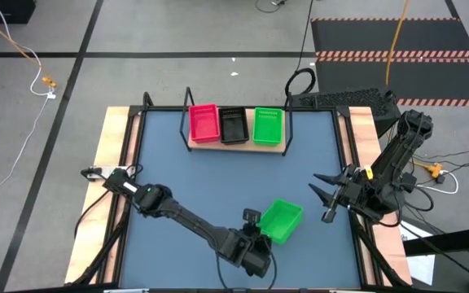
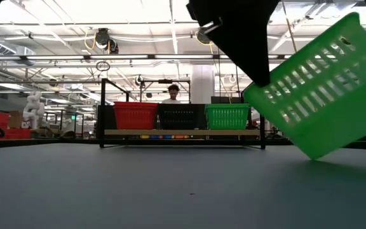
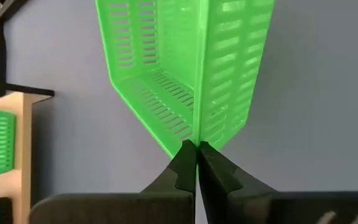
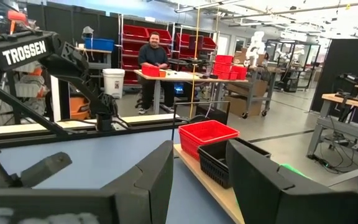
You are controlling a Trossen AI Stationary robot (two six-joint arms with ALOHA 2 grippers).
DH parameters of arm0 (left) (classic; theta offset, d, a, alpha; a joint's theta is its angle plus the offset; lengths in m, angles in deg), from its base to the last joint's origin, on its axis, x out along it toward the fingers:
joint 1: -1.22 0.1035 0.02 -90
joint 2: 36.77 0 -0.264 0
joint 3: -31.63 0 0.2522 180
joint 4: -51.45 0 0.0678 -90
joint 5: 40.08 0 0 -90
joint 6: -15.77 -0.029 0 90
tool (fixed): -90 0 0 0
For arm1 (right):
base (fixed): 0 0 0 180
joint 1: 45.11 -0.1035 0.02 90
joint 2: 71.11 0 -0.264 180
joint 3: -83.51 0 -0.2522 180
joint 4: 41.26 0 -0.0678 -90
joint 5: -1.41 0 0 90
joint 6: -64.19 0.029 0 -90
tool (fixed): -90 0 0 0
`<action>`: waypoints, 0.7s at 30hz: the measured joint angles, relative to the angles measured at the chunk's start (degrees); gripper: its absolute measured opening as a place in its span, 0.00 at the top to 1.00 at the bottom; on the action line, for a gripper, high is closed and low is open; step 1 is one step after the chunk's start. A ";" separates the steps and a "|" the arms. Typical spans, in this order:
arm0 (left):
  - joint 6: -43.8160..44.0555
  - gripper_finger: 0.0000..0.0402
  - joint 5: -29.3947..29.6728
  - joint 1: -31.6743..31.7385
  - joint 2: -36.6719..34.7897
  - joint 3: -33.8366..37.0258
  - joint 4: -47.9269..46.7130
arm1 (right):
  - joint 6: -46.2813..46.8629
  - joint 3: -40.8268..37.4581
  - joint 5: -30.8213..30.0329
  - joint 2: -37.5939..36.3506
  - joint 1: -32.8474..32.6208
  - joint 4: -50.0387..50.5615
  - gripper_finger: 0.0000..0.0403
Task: Stack baskets on shelf by color
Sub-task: Stack the green basket on the stacked green baskets on the shelf
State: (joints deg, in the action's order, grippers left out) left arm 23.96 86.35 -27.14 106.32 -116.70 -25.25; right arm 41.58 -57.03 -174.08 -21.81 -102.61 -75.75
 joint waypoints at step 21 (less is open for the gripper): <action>-12.55 0.62 -12.20 0.48 0.59 1.36 21.15 | 5.68 0.00 -0.17 0.28 -2.23 4.79 0.65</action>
State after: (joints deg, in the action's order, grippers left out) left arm 11.41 74.15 -26.66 106.91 -115.34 -4.10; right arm 47.26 -57.03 -174.25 -21.52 -104.84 -70.96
